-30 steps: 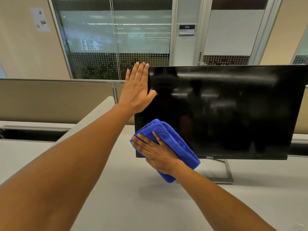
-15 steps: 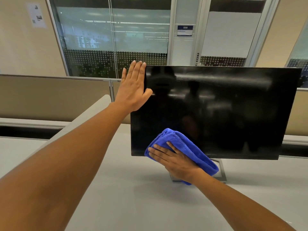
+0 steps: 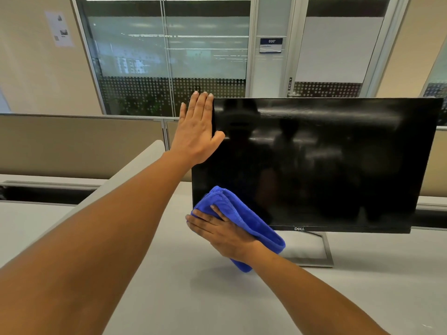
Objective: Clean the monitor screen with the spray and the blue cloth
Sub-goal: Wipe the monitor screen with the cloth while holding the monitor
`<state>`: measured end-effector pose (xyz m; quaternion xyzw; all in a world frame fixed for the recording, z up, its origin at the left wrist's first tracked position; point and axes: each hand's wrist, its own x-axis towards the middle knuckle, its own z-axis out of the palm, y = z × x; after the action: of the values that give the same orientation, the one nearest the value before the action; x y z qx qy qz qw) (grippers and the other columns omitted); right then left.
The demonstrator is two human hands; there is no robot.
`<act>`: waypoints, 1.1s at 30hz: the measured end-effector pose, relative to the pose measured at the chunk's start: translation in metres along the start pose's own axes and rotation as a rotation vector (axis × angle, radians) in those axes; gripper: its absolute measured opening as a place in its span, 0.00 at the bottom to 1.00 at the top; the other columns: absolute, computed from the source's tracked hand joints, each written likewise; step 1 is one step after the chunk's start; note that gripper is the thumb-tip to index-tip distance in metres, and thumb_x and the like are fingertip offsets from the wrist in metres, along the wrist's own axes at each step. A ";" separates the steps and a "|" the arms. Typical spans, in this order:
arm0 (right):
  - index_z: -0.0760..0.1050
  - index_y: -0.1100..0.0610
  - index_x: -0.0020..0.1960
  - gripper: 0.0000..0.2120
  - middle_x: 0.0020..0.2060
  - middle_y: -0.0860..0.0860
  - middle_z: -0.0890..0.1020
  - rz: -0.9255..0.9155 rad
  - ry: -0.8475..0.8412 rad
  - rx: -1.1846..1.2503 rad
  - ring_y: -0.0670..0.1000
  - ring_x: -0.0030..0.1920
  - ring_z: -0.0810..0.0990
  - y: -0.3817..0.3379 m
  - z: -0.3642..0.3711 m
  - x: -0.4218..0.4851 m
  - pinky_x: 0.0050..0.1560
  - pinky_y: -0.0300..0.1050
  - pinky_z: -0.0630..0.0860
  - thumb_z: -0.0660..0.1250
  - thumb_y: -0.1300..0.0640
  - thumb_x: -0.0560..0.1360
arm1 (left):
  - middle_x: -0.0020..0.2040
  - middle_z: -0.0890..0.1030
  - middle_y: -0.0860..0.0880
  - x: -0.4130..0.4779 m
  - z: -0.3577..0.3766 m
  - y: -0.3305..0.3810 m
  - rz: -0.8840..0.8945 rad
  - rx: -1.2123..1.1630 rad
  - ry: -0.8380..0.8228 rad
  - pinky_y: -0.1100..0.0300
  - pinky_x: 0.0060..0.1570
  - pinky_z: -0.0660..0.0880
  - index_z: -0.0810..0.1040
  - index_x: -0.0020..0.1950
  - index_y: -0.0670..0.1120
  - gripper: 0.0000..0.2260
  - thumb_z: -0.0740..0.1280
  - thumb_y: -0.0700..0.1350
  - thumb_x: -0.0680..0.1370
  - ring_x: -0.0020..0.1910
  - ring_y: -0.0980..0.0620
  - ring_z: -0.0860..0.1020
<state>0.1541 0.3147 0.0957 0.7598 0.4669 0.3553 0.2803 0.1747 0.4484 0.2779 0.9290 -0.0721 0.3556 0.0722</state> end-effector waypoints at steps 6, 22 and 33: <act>0.54 0.51 0.74 0.30 0.73 0.45 0.59 0.003 0.007 -0.014 0.50 0.73 0.57 0.007 0.005 -0.016 0.70 0.54 0.49 0.62 0.49 0.75 | 0.77 0.46 0.44 0.000 0.001 -0.001 -0.002 0.007 0.008 0.51 0.72 0.36 0.44 0.75 0.42 0.32 0.56 0.50 0.76 0.75 0.48 0.41; 0.55 0.56 0.73 0.38 0.72 0.50 0.60 0.331 -0.080 0.038 0.53 0.72 0.58 0.057 0.033 -0.168 0.70 0.58 0.45 0.69 0.60 0.67 | 0.76 0.50 0.42 0.002 0.005 0.017 -0.102 0.046 0.088 0.48 0.72 0.38 0.48 0.74 0.41 0.34 0.50 0.53 0.71 0.76 0.46 0.44; 0.74 0.55 0.62 0.37 0.58 0.54 0.79 0.808 -0.011 0.351 0.56 0.58 0.78 0.035 0.023 -0.170 0.54 0.55 0.75 0.79 0.60 0.54 | 0.76 0.53 0.44 0.020 0.019 0.075 0.016 0.112 0.136 0.48 0.71 0.36 0.53 0.74 0.42 0.28 0.55 0.53 0.78 0.76 0.49 0.48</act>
<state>0.1369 0.1436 0.0614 0.9193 0.1839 0.3477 -0.0122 0.1881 0.3693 0.2839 0.9047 -0.0543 0.4220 0.0222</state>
